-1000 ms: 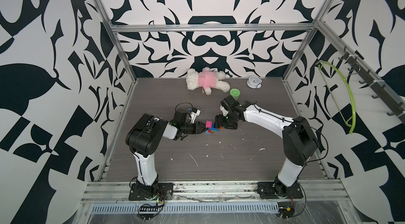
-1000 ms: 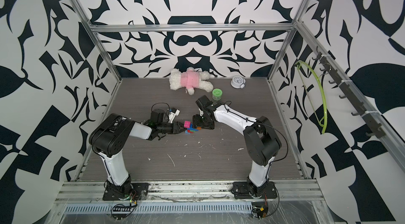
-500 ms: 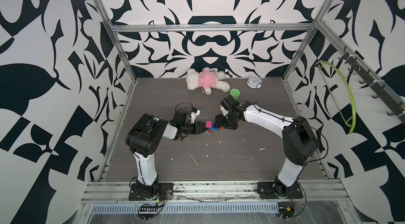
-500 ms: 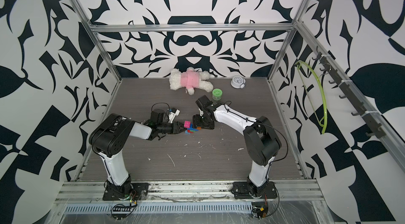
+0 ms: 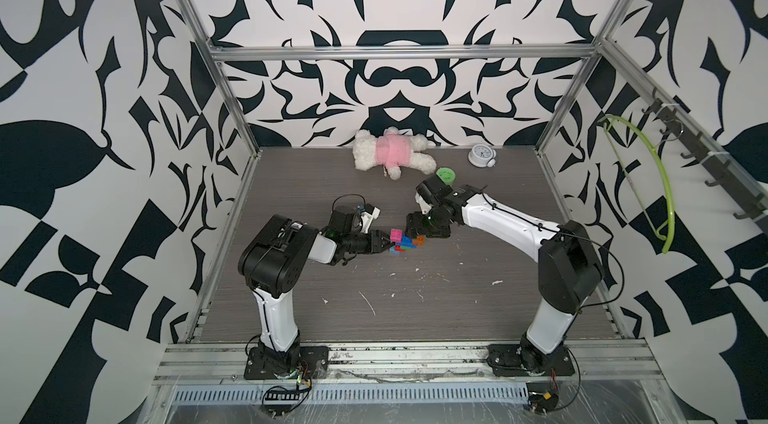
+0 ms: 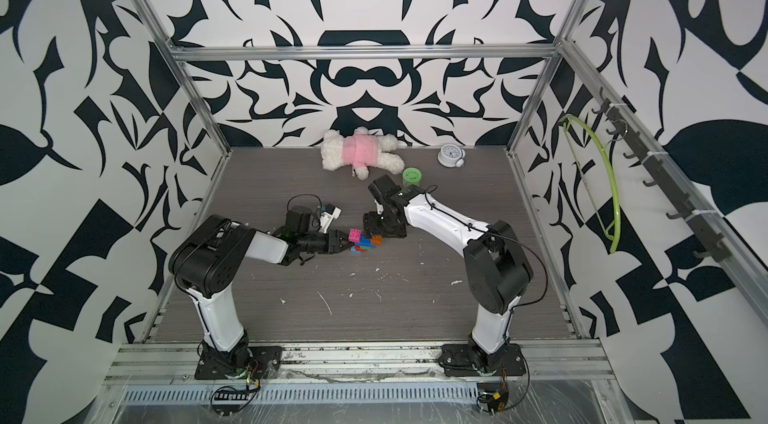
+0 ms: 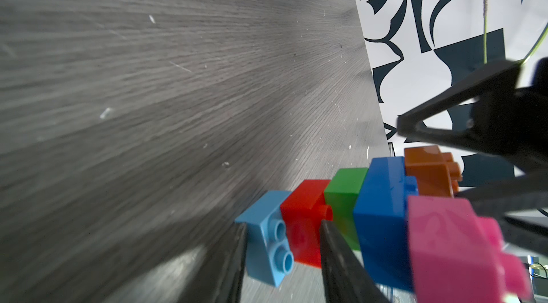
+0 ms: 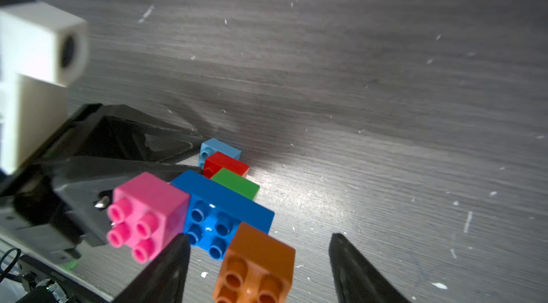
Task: Assemble the letter y with lego
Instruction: Assemble the lego brick with the lego brick.
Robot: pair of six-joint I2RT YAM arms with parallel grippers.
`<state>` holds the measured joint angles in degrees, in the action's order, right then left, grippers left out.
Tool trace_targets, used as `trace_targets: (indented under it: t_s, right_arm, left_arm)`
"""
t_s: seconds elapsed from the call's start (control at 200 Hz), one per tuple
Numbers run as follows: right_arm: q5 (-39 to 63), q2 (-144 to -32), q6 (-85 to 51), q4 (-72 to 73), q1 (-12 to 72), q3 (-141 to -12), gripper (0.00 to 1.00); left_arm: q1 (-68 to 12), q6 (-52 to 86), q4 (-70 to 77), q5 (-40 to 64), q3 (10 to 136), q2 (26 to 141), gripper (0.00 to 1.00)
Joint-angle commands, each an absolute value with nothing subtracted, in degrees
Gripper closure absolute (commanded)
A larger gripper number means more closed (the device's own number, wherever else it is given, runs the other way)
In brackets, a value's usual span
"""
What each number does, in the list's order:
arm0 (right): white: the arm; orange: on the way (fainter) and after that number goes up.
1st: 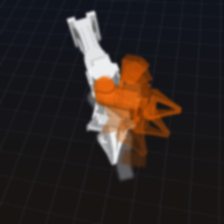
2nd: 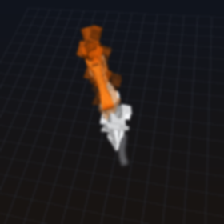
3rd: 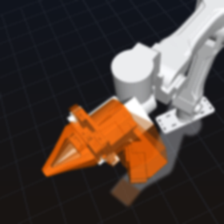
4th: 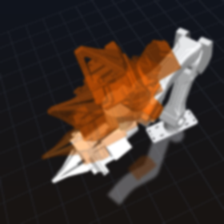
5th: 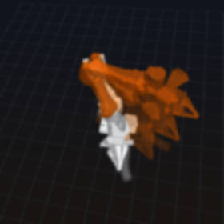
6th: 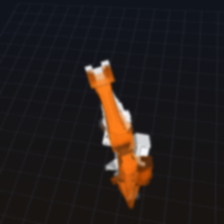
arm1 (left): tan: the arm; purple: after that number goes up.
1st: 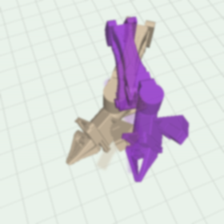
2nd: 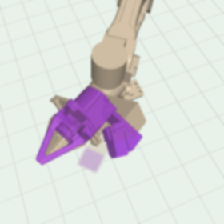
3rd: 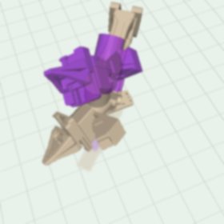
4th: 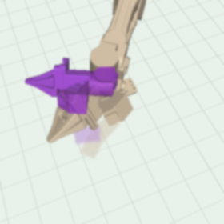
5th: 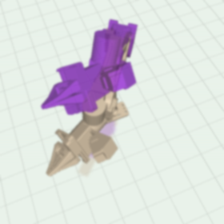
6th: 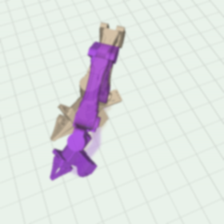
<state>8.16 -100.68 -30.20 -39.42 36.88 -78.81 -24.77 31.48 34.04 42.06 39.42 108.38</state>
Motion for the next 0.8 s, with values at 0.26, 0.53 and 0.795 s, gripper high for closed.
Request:
trace_targets:
  t_s: [0.26,0.53,0.795]
  right_arm:
    - [6.5,-81.3,-1.8,-16.1,37.1,-67.6,0.33]
    - [14.7,-79.9,24.3,-6.2,37.0,-59.0,0.29]
    - [21.4,-85.6,35.8,-12.0,37.0,-60.7,0.30]
  left_arm:
    - [-25.5,29.4,21.1,34.9,37.0,112.3,0.57]
    - [-25.5,29.3,20.9,34.7,37.0,112.2,0.57]
    - [-25.5,29.2,21.0,34.7,37.0,112.1,0.57]
